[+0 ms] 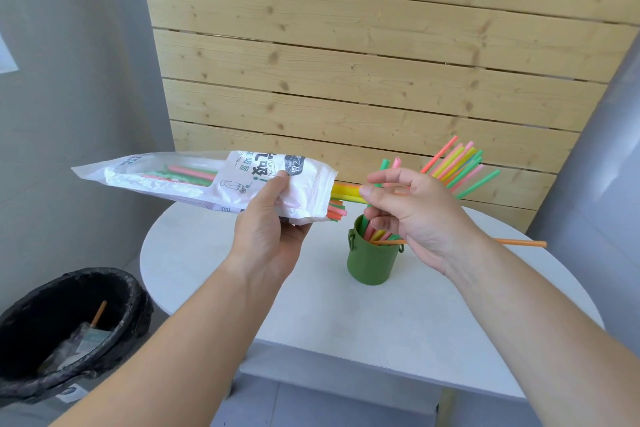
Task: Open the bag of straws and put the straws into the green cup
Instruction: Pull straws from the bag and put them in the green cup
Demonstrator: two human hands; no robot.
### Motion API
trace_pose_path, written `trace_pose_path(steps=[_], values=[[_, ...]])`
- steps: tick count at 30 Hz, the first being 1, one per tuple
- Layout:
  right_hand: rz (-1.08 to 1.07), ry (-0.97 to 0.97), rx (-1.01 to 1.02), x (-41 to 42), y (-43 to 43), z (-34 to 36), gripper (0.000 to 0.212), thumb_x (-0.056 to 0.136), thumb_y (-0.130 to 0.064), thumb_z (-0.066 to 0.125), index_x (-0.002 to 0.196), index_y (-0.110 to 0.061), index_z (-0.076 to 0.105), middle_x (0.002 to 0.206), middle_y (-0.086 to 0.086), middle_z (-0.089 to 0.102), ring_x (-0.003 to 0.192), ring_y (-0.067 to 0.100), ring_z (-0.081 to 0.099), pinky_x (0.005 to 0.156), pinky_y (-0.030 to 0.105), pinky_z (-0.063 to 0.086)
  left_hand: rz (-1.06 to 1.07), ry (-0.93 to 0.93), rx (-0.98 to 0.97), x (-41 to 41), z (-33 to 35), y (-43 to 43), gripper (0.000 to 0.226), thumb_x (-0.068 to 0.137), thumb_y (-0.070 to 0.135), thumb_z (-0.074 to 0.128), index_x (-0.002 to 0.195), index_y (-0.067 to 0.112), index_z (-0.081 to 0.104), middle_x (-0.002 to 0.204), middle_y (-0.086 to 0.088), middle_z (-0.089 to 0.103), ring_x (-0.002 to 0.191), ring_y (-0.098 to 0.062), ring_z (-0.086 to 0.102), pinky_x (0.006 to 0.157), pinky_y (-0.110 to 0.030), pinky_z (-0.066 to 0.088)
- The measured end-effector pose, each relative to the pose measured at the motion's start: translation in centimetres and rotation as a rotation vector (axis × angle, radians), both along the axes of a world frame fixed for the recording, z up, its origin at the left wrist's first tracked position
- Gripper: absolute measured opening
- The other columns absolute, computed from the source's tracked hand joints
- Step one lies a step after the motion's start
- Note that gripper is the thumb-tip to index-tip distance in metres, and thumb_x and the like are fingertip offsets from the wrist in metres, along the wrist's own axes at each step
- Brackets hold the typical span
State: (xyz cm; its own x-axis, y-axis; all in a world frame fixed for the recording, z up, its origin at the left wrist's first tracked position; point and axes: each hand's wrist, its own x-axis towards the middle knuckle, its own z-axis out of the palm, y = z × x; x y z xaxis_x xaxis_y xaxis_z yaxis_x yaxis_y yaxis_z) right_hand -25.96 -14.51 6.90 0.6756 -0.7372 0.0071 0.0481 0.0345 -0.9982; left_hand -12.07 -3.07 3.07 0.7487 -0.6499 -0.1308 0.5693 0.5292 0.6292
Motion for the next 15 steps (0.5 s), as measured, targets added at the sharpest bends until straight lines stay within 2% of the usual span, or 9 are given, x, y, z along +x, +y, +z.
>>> trace_pose_path(steps=[4,7,10,12,15], values=[[-0.026,0.022,-0.054,-0.6,-0.4,0.5,0.005,0.087,-0.001,0.075,0.091,-0.002,0.073,0.069,0.007,0.068,0.054,0.010,0.066,0.052,0.019,0.054,-0.002,0.029,-0.006,0.0,0.2,0.2,0.021,0.100,0.012,0.062,0.118,0.001,0.063,0.099,-0.015,0.076,0.078,-0.030,0.077,0.060,-0.043,0.062],[0.001,0.022,-0.091,-2.0,-1.9,2.4,0.007,0.086,0.002,0.073,0.092,-0.002,0.072,0.067,0.007,0.070,0.055,0.011,0.067,0.053,0.019,0.056,0.009,0.069,-0.006,0.6,0.3,0.5,0.012,0.100,0.012,0.061,0.106,0.003,0.064,0.089,-0.013,0.078,0.074,-0.031,0.077,0.055,-0.041,0.062],[0.016,0.065,-0.186,-3.8,-3.9,5.2,0.009,0.083,0.003,0.072,0.091,-0.002,0.071,0.061,0.005,0.072,0.053,0.011,0.069,0.054,0.018,0.057,0.028,0.093,0.002,1.2,0.2,0.8,0.011,0.100,0.013,0.061,0.105,0.003,0.063,0.095,-0.015,0.075,0.085,-0.036,0.074,0.061,-0.046,0.065],[-0.001,0.113,-0.261,-5.2,-5.4,7.1,0.013,0.078,-0.001,0.074,0.090,-0.004,0.071,0.061,0.004,0.073,0.054,0.011,0.069,0.055,0.017,0.057,0.029,0.101,0.005,1.3,0.2,0.8,0.011,0.101,0.013,0.059,0.104,0.002,0.061,0.095,-0.016,0.074,0.086,-0.039,0.074,0.062,-0.046,0.065],[-0.010,0.215,-0.345,-7.5,-7.3,9.5,0.021,0.068,-0.010,0.078,0.089,-0.006,0.075,0.065,0.005,0.075,0.056,0.011,0.071,0.057,0.017,0.058,0.030,0.103,0.012,1.3,0.3,0.9,0.011,0.101,0.012,0.059,0.103,0.002,0.057,0.100,-0.017,0.069,0.063,-0.039,0.075,0.055,-0.037,0.063]])
